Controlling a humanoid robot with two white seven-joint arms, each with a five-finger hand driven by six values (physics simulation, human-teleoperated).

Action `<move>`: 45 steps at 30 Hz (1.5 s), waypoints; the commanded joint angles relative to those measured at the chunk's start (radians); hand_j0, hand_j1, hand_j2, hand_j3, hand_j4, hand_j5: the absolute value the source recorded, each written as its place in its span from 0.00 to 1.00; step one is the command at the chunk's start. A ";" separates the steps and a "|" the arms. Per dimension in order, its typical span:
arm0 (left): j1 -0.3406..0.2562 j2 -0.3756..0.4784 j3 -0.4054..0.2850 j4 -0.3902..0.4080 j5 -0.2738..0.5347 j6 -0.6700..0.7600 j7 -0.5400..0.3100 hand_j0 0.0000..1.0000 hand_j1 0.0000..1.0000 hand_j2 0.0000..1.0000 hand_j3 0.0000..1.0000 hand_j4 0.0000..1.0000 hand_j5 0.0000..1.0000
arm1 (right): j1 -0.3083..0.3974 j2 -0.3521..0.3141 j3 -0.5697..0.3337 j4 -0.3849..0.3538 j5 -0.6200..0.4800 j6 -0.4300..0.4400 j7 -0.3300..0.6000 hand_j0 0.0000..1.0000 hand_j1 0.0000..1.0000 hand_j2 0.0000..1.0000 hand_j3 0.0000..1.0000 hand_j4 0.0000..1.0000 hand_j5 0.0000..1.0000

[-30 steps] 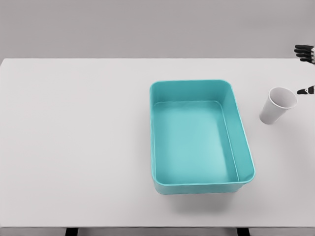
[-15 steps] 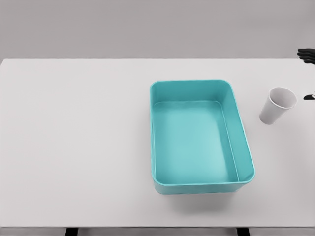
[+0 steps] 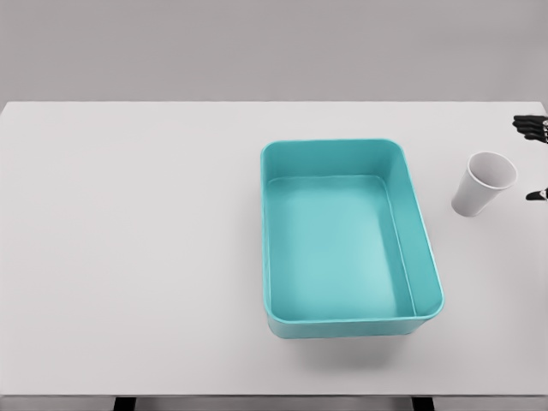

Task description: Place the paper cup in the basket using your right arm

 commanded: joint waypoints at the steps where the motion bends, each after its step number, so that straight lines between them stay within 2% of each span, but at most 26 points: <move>1: 0.000 0.000 0.000 0.000 0.000 0.000 0.000 1.00 1.00 1.00 1.00 1.00 1.00 | 0.000 0.042 -0.003 0.049 0.019 0.001 0.000 1.00 1.00 1.00 1.00 1.00 1.00; 8: 0.000 0.000 0.000 0.000 0.000 0.000 0.000 1.00 1.00 1.00 1.00 1.00 1.00 | 0.002 0.086 -0.001 0.087 0.053 0.001 0.000 1.00 1.00 1.00 1.00 1.00 1.00; 17: 0.000 0.000 0.000 0.000 0.000 0.000 0.000 1.00 1.00 1.00 1.00 1.00 1.00 | 0.005 0.105 -0.003 0.127 0.068 0.001 0.000 1.00 1.00 1.00 1.00 1.00 1.00; 25: 0.000 0.000 0.000 0.000 0.000 0.000 0.000 1.00 1.00 1.00 1.00 1.00 1.00 | 0.005 0.131 -0.007 0.124 0.067 0.003 0.000 1.00 1.00 1.00 1.00 1.00 1.00; 45: 0.000 0.000 0.000 0.000 0.000 0.000 0.000 1.00 1.00 1.00 1.00 1.00 1.00 | 0.003 0.137 -0.007 0.092 0.067 0.014 0.000 1.00 1.00 1.00 1.00 1.00 1.00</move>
